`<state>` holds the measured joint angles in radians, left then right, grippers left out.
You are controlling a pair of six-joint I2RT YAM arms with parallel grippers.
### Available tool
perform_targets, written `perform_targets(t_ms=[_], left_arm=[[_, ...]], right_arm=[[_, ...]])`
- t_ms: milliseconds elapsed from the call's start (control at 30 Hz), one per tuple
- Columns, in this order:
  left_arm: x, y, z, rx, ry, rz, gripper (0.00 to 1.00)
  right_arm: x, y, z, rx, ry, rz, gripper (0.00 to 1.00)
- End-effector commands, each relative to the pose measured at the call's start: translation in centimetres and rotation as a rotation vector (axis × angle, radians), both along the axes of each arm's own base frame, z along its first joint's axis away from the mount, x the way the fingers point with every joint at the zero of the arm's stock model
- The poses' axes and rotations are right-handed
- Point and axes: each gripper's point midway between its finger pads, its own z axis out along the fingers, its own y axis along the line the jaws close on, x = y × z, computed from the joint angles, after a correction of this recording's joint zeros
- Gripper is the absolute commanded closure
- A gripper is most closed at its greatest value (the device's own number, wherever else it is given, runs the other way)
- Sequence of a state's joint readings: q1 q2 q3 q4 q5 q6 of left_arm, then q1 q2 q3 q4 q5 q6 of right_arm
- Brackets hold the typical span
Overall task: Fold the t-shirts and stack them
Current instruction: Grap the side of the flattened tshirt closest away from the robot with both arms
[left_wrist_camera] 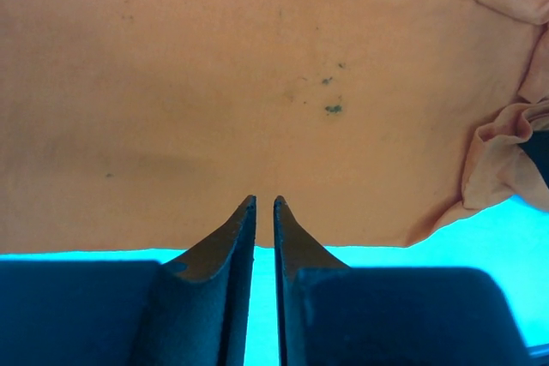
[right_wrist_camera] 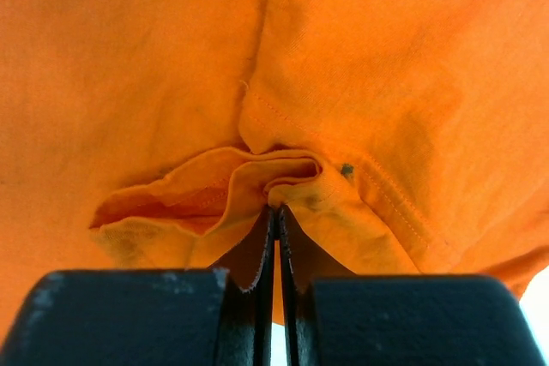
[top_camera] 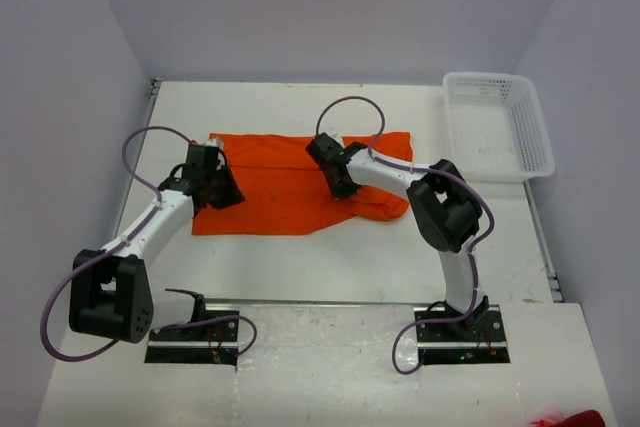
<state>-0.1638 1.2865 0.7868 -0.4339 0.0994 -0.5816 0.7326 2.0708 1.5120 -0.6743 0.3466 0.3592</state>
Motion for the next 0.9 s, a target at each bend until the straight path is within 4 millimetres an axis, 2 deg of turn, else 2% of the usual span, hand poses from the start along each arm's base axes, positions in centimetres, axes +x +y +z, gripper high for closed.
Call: perform_targets(t_ms=[0,67,167,233,300,333,367,433,500,567,767,800,833,867], left_arm=[[0.3,0.7,0.0,0.027,-0.021,0.008,0.83],[-0.1,1.7,-0.5,0.072,0.004,0.047,0.74],[-0.3,3.5,-0.2,0.152,0.030,0.108,0.73],[-0.2,4.1,0.2,0.187,0.048,0.119,0.68],[0.1,3.9,0.5,0.185,0.053,0.108,0.70],[0.4,3.8,0.9,0.180,0.048,0.105,0.71],[0.4,3.8,0.9,0.178,0.048,0.108,0.72],[0.3,3.7,0.8,0.173,0.047,0.109,0.72],[0.3,3.6,0.7,0.162,0.044,0.109,0.72],[-0.1,3.6,0.1,0.162,0.061,0.108,0.73],[-0.6,3.6,-0.3,0.164,0.078,0.105,0.80],[-0.5,3.8,-0.1,0.171,0.077,0.110,0.85],[-0.5,3.9,-0.1,0.177,0.081,0.114,1.00],[-0.8,4.1,-0.4,0.180,0.107,0.123,1.00]], right_arm=[[1.2,-0.1,3.0,0.019,-0.070,-0.037,1.00],[1.2,-0.1,3.7,0.027,-0.084,-0.040,1.00],[1.0,-0.1,4.9,0.040,-0.102,-0.037,1.00],[0.9,0.1,5.6,0.064,-0.107,-0.024,1.00],[0.8,0.5,5.8,0.078,-0.100,0.002,0.98],[0.9,0.6,5.9,0.079,-0.097,0.006,0.91],[1.0,0.6,5.6,0.072,-0.093,0.005,0.89],[1.2,0.6,5.5,0.066,-0.094,0.006,0.92],[1.1,0.6,5.1,0.059,-0.088,0.006,1.00],[1.2,0.6,5.2,0.063,-0.092,0.001,1.00],[1.1,0.6,5.8,0.079,-0.099,-0.001,1.00],[0.9,0.4,5.7,0.076,-0.100,-0.006,1.00],[1.0,0.6,6.3,0.096,-0.116,-0.001,1.00],[0.9,0.7,6.5,0.104,-0.115,0.001,1.00]])
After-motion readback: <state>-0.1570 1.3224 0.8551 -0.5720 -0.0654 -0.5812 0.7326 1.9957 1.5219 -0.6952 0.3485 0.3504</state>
